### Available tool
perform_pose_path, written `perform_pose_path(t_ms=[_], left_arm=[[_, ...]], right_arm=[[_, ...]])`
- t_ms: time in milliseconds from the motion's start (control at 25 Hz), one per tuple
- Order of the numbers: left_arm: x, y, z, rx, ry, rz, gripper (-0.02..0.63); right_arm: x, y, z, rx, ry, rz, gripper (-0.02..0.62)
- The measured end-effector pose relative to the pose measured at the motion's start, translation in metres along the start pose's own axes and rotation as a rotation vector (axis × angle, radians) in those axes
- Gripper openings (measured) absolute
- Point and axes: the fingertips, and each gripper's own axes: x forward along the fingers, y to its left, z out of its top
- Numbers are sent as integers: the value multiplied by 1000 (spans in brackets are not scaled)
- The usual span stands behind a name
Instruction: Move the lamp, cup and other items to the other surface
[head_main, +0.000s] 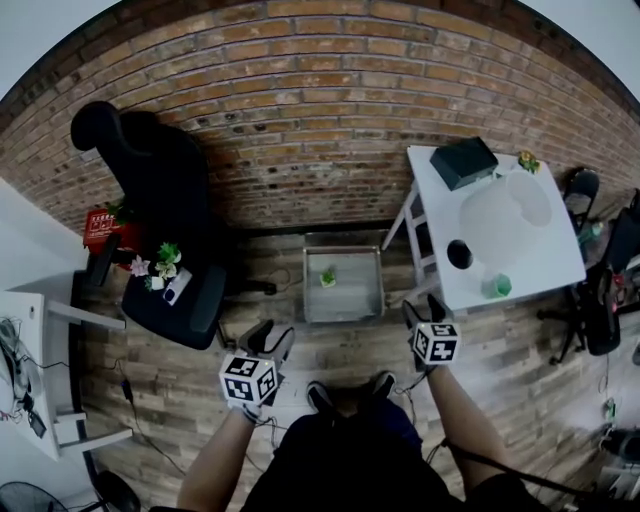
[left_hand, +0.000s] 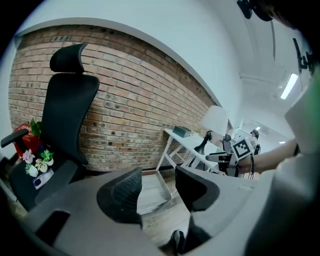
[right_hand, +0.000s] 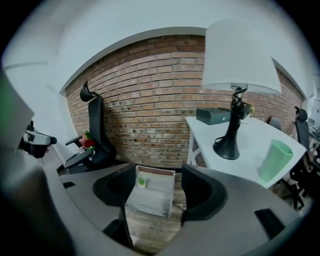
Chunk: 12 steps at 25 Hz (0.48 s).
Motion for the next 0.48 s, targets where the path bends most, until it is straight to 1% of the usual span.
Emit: perform_pose_path(t_ms=[240, 480], left_arm=[[-8, 34, -14, -47, 19, 18, 204], [6, 46, -28, -70, 62, 31, 204]], right_arm=[[32, 80, -5, -41, 25, 103, 291], [78, 124, -28, -42, 86, 181, 288]])
